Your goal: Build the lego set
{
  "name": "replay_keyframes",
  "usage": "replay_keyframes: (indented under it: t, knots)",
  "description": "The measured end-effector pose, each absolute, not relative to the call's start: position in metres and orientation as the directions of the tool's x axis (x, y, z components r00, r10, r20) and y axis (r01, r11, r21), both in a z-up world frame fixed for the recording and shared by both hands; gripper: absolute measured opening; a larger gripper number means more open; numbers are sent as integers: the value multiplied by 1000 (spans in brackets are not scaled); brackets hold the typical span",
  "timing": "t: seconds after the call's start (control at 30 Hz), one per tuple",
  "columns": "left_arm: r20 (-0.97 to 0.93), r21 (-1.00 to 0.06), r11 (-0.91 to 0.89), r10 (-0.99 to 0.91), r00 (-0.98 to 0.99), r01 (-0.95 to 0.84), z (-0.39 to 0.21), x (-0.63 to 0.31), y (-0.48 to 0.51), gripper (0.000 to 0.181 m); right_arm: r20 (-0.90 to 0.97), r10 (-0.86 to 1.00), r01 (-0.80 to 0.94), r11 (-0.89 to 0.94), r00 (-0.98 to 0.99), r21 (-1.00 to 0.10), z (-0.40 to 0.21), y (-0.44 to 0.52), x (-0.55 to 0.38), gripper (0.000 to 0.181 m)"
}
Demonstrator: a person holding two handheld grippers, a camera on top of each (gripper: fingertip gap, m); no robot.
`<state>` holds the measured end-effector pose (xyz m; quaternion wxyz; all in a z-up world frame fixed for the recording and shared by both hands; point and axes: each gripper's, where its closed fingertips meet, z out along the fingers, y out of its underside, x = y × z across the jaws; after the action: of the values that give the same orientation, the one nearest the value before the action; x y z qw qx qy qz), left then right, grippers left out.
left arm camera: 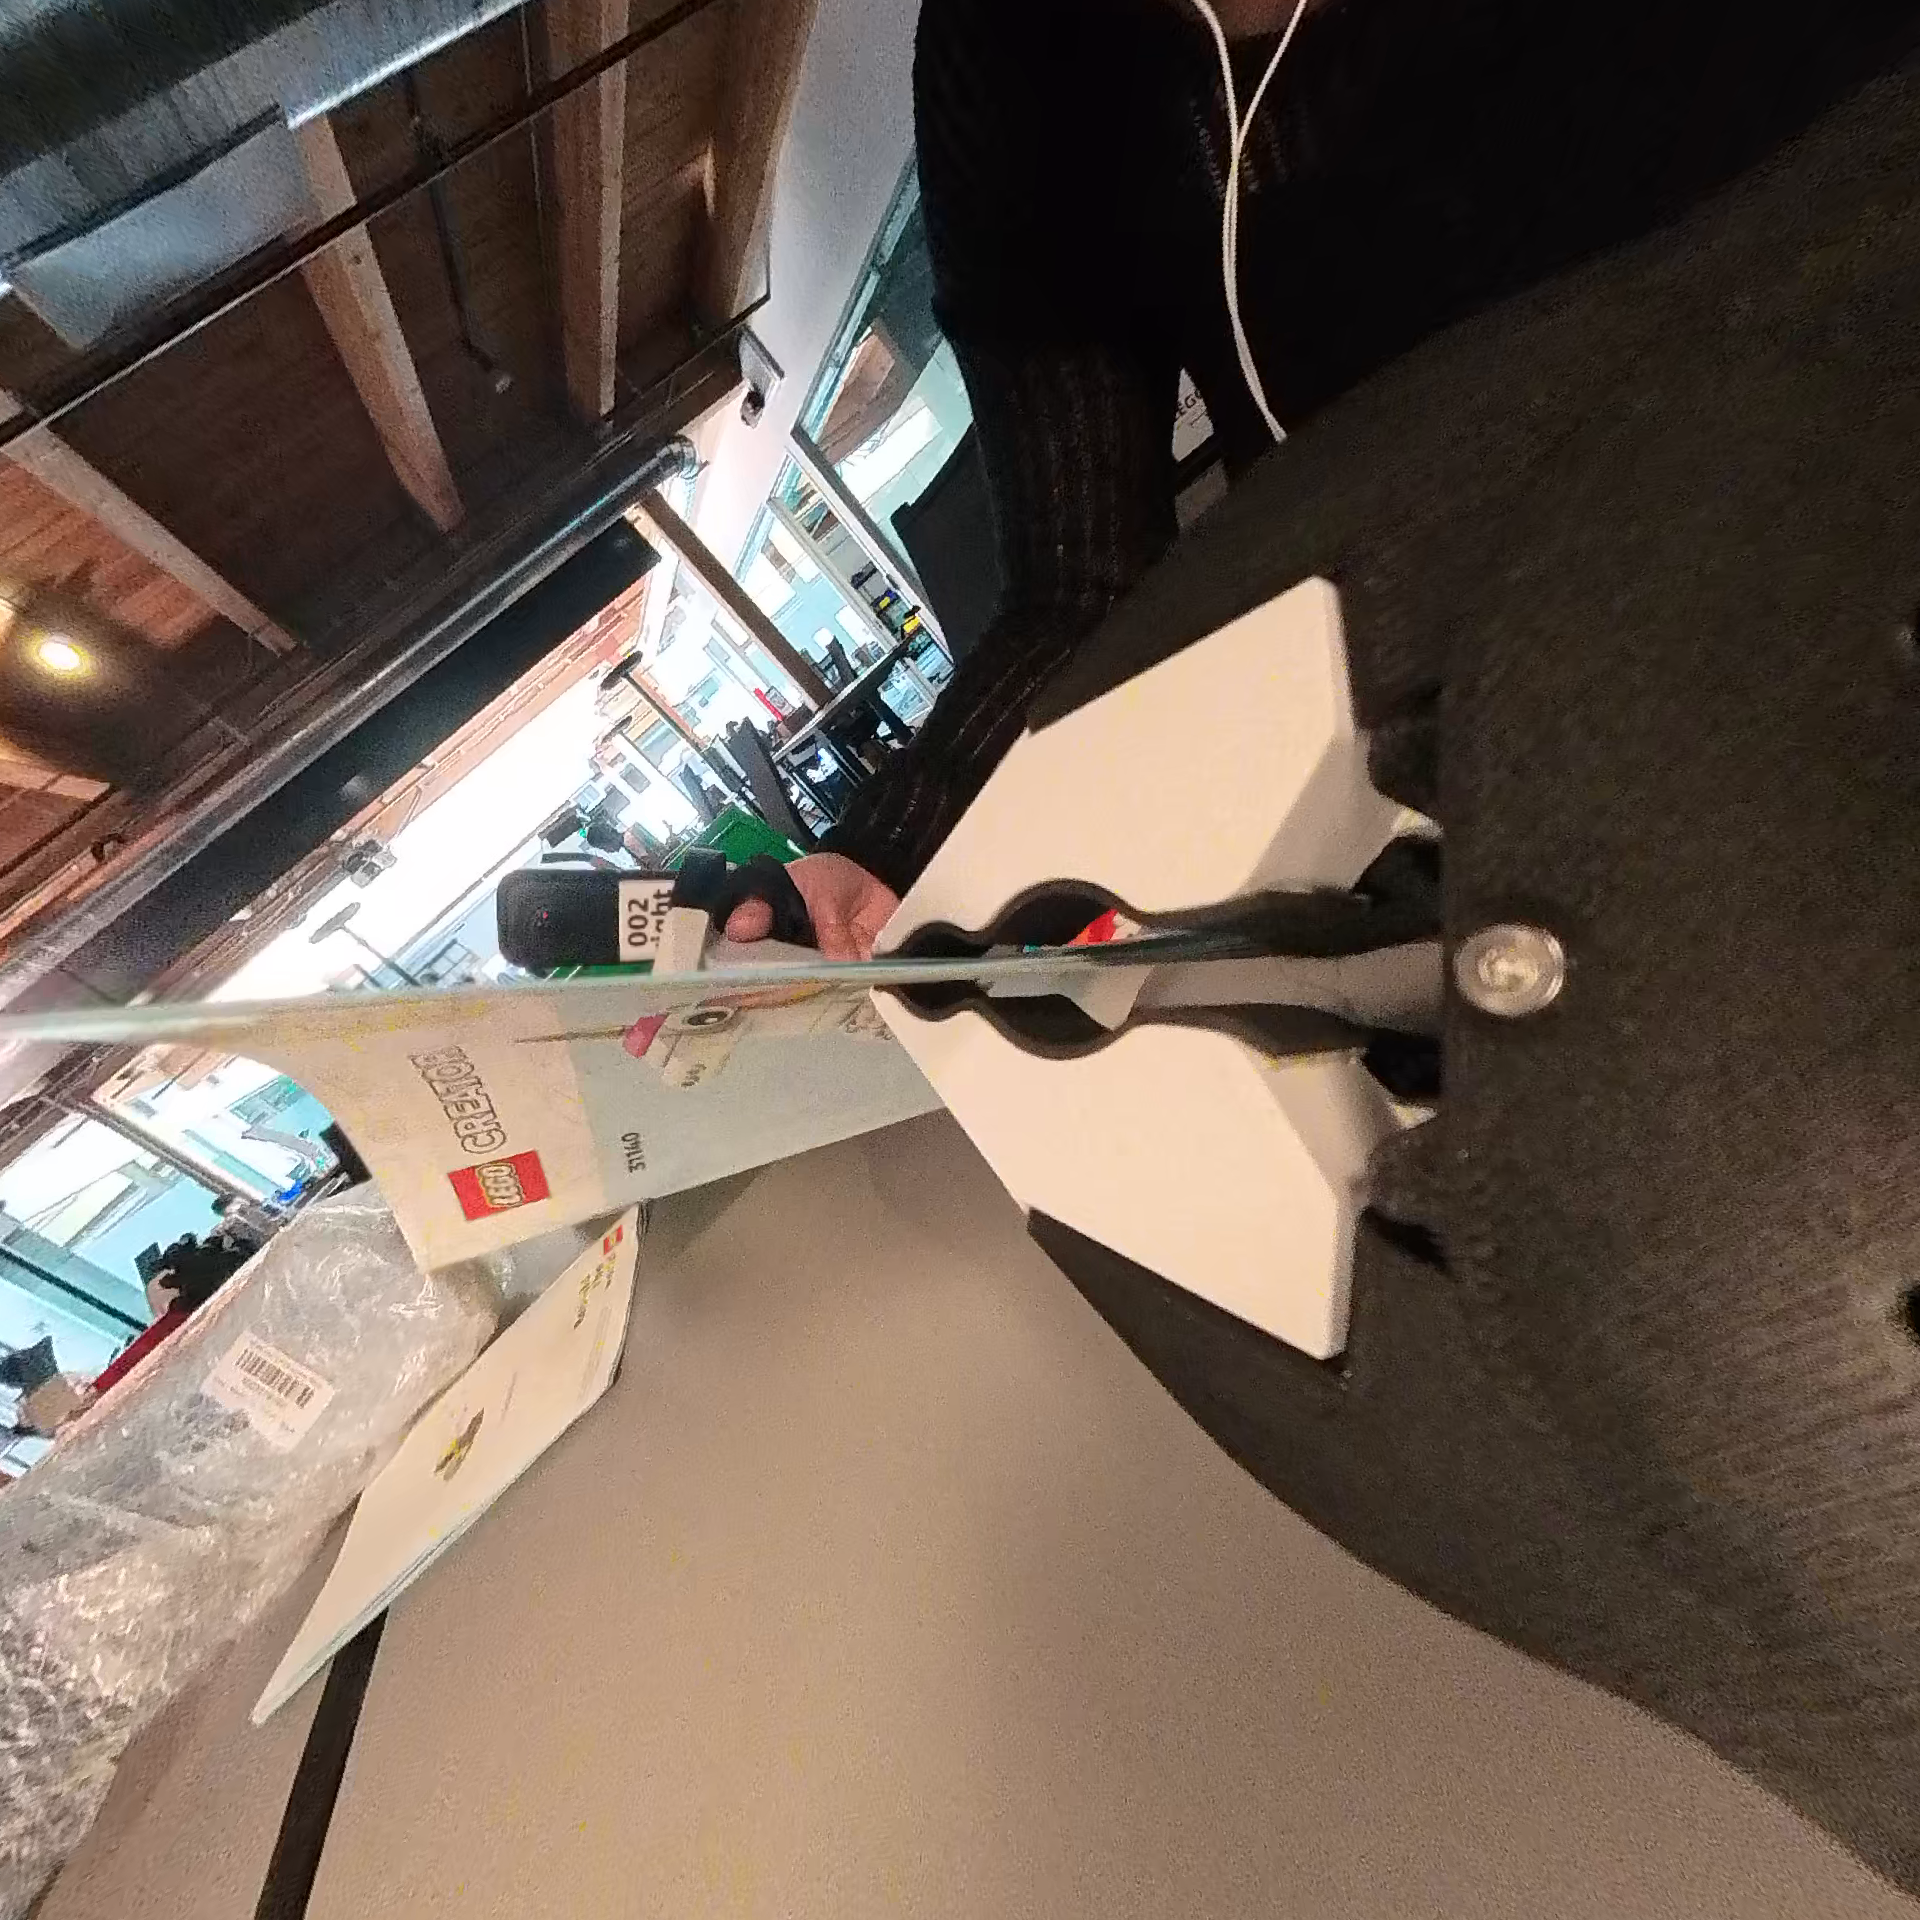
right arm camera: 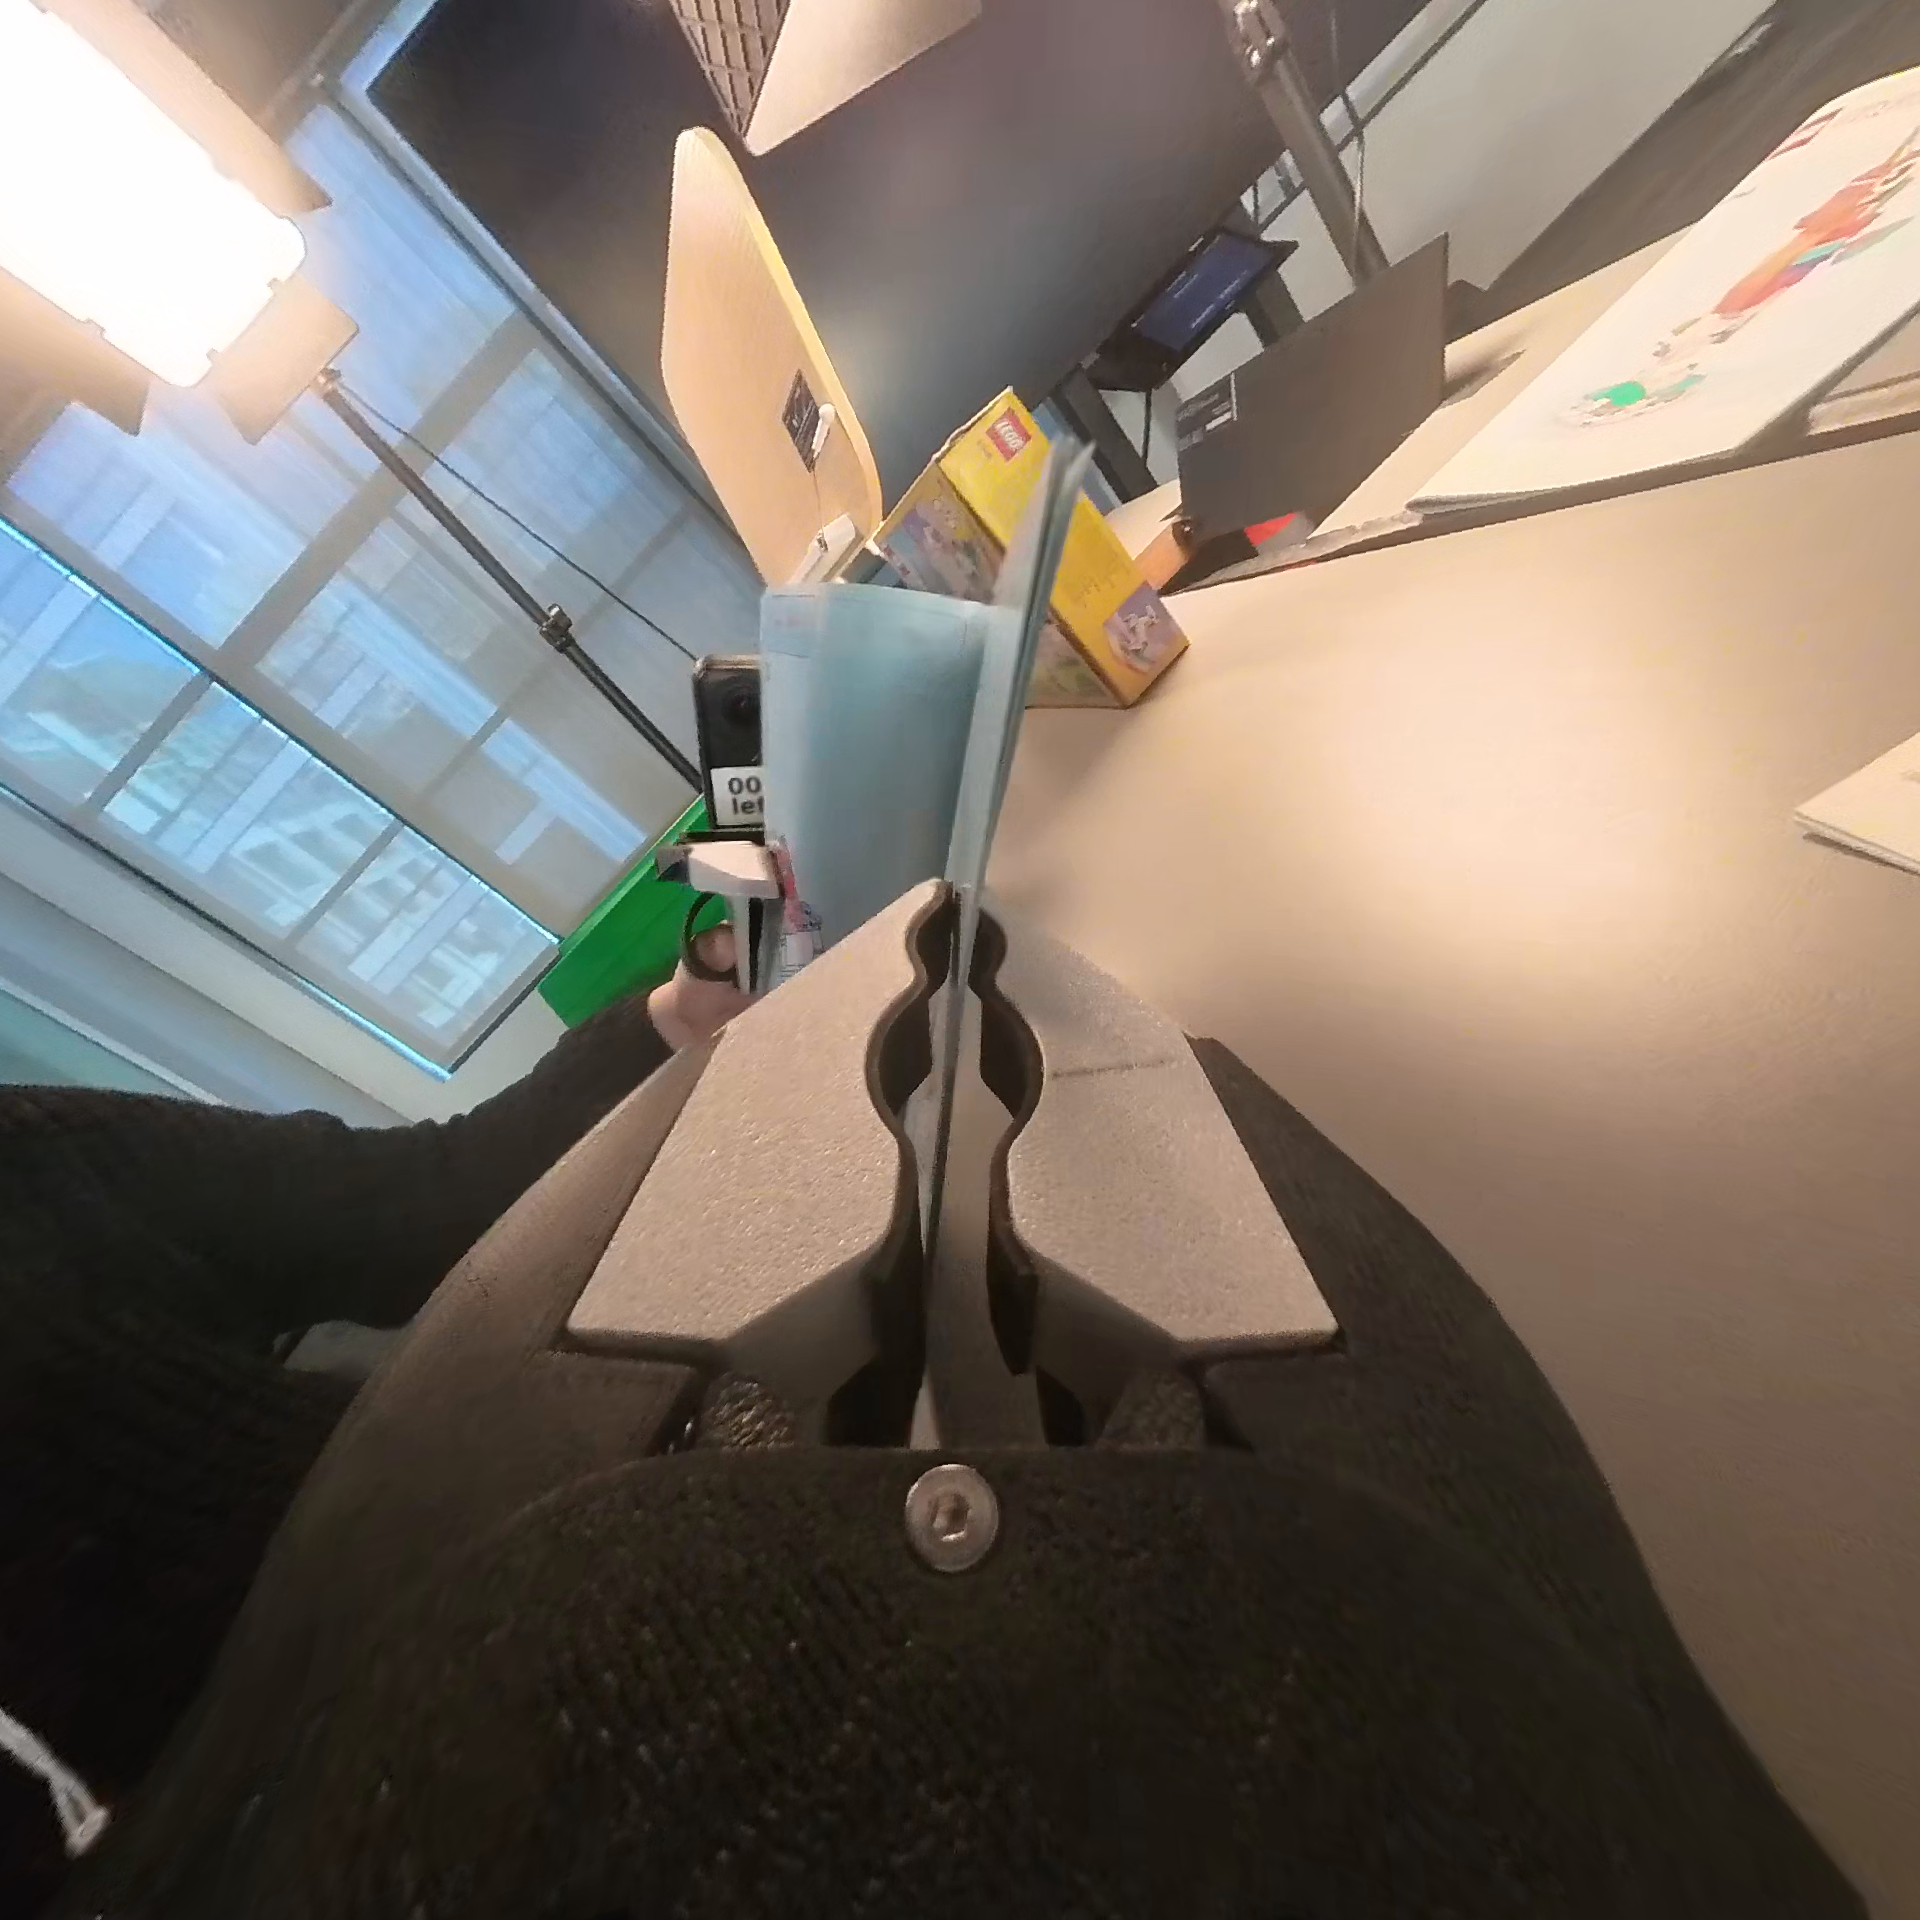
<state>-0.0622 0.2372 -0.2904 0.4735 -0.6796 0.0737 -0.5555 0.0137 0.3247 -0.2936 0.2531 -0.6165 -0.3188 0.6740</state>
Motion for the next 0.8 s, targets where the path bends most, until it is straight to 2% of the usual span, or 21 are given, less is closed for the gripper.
replay_keyframes:
  t: [0.53,0.63,0.8]
  knots:
    - [695,-717,-546,-612,378,433,-291,-64,239,0,-683,723,34,-683,-106,-729,-293,330,14,2]
    - [711,-702,-554,-580,397,448,-294,-67,243,0,-690,719,-11,-693,-87,-721,-291,337,16,8]
    - [759,-649,-586,-446,475,486,-311,-77,255,0,-638,770,-116,-632,20,-767,-287,357,20,23]
